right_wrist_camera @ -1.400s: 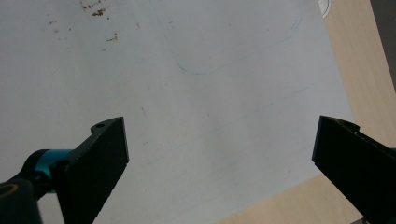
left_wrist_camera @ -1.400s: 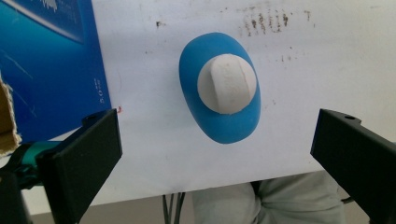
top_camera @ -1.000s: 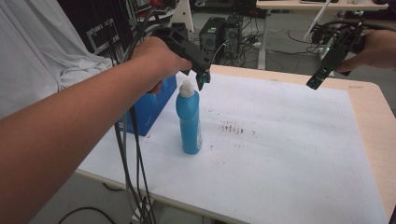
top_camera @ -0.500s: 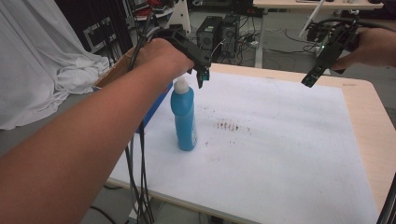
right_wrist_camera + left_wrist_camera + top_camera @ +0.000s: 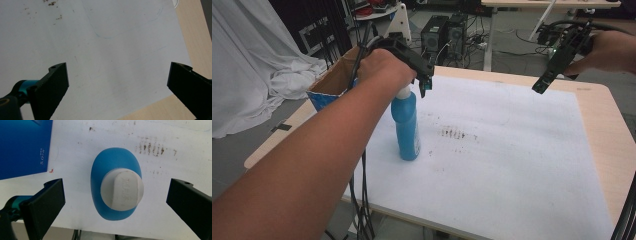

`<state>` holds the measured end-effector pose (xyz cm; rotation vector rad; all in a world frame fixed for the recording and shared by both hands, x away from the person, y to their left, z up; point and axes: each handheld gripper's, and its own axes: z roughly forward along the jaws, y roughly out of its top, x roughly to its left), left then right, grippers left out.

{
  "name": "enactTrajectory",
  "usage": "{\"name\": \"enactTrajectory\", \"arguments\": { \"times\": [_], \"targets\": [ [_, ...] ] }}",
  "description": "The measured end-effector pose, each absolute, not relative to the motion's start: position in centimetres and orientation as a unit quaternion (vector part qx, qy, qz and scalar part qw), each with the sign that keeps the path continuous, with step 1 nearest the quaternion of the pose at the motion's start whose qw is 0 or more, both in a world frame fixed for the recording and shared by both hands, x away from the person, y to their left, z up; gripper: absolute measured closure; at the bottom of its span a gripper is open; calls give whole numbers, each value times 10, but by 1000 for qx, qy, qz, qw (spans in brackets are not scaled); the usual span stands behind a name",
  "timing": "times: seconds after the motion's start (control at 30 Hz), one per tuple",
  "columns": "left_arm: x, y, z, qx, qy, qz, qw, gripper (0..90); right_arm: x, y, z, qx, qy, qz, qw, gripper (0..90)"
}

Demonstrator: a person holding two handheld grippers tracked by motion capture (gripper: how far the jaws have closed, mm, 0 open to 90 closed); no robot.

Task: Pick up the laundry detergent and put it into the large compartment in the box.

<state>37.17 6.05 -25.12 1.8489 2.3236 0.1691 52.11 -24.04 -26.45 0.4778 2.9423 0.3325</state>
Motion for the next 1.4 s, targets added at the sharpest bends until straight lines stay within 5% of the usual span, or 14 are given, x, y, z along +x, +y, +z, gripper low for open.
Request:
{"name": "enactTrajectory", "arguments": {
  "times": [1.13,1.4],
  "targets": [
    [373,57,-289,611,786,51,77,21,524,-239,-275,154,980,113,64,28],
    [372,59,-288,612,785,52,80,93,523,-239,-275,154,979,113,64,28]
  ]
}}
